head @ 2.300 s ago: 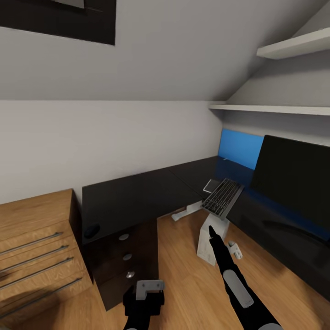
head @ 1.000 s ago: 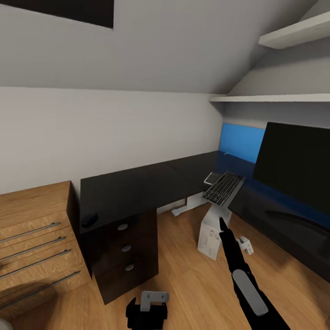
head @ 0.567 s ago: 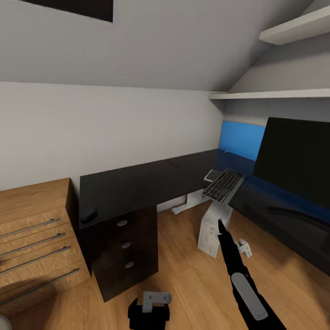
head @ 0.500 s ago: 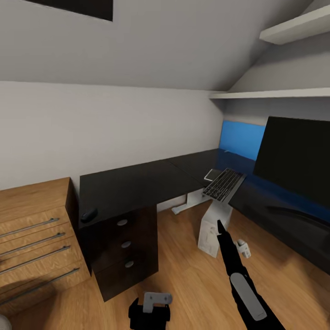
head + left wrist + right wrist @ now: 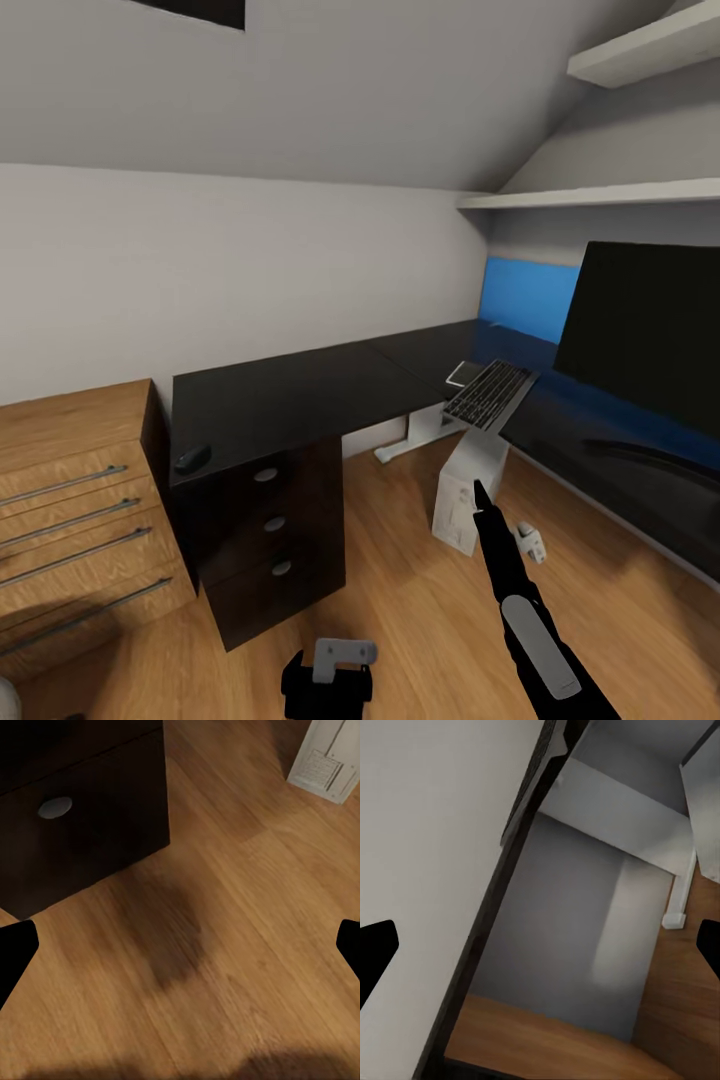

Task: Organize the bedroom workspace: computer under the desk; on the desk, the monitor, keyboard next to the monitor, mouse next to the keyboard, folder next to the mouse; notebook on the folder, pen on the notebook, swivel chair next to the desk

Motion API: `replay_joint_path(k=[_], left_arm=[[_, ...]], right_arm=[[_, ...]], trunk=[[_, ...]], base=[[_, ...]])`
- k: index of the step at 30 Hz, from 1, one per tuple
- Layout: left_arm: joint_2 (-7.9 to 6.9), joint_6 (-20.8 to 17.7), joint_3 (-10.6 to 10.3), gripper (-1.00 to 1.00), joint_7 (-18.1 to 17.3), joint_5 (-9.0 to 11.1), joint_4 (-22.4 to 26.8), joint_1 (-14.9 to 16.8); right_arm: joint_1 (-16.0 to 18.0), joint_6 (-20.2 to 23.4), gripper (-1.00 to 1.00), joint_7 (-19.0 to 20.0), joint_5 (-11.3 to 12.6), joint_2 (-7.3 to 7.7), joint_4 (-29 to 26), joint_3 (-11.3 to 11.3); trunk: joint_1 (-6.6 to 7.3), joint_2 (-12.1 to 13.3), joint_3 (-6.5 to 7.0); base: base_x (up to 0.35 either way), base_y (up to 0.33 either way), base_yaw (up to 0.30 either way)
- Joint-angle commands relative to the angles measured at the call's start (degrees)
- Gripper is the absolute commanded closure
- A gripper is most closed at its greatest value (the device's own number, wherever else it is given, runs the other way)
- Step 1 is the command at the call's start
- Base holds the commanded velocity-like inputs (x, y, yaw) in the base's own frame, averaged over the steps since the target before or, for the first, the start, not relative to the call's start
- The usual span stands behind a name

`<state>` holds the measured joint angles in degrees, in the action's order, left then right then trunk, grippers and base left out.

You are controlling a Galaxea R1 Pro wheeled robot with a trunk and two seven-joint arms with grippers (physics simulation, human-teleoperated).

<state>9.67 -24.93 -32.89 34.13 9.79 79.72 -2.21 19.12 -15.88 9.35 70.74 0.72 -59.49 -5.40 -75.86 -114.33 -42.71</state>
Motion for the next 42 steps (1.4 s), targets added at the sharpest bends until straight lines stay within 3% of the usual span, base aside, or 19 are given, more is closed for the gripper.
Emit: replay_joint_path(k=[1,11,37,42], left_arm=[[0.00,-0.1,-0.1,-1.00,0.4,0.5,0.1,0.0],[-0.25,-0.1,0.1,-1.00,0.2,0.5,0.2,0.0],[-0.26,-0.1,0.1,-1.00,0.0,0.5,0.1,0.0],[-0.26,-0.2,0.1,-1.00,0.0,0.5,0.1,0.0]], right_arm=[[0.0,-0.4,-1.00,0.3,0.6,0.06,0.0,-0.2],[-0.1,-0.5,-1.00,0.8,0.7,0.06,-0.5,-0.3],[-0.1,-0.5,-1.00,1.0,0.7,-0.06,-0.5,-0.4],[-0.1,-0.5,-1.00,1.1,2.0,-0.16,-0.5,-0.4]], trunk=[[-0.22,-0.4,-0.23],[-0.66,-1.2,-0.59],[-0.66,-1.2,-0.59],[-0.66,-1.2,-0.59]], base=[[0.000,0.000,0.000],[0.000,0.000,0.000],[0.183,-0.049,0.000],[0.140,-0.025,0.000]])
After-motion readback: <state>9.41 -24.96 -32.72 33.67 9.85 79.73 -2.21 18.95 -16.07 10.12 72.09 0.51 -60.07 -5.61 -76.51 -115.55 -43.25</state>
